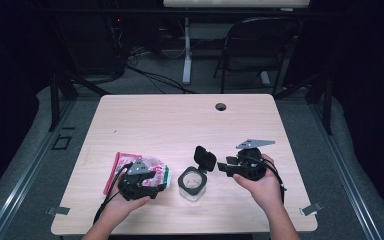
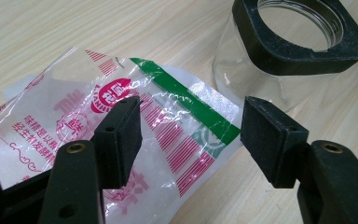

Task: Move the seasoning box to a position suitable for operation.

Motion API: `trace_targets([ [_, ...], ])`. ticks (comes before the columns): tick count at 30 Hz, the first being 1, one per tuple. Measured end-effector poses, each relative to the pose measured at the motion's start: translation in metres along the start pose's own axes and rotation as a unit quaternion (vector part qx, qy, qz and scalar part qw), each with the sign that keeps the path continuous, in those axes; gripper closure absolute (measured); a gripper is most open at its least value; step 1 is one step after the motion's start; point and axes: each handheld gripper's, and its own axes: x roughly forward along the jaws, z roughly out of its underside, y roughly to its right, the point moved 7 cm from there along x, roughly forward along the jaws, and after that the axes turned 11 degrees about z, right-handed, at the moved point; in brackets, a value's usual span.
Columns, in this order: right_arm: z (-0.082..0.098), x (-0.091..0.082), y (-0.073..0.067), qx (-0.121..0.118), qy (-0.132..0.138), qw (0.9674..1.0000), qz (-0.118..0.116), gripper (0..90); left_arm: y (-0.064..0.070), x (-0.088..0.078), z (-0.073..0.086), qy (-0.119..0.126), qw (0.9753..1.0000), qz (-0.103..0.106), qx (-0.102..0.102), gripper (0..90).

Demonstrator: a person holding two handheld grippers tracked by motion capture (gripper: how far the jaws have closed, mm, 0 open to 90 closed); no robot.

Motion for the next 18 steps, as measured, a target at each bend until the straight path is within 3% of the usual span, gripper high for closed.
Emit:
trace_targets([
  [11, -0.0044, 0.0000, 0.0010, 0.001, 0.001, 1.0000, -0.002, 54.8, 0.0078, 0.0000, 0.0040, -0.015, 0.9997, 0.005, 0.018, 36.5],
  [18, -0.0059, 0.0011, 0.0022, 0.004, 0.001, 1.0000, -0.003, 54.0, 0.0027, 0.0045, 0.0098, -0.026, 0.9989, -0.024, 0.029, 36.5],
])
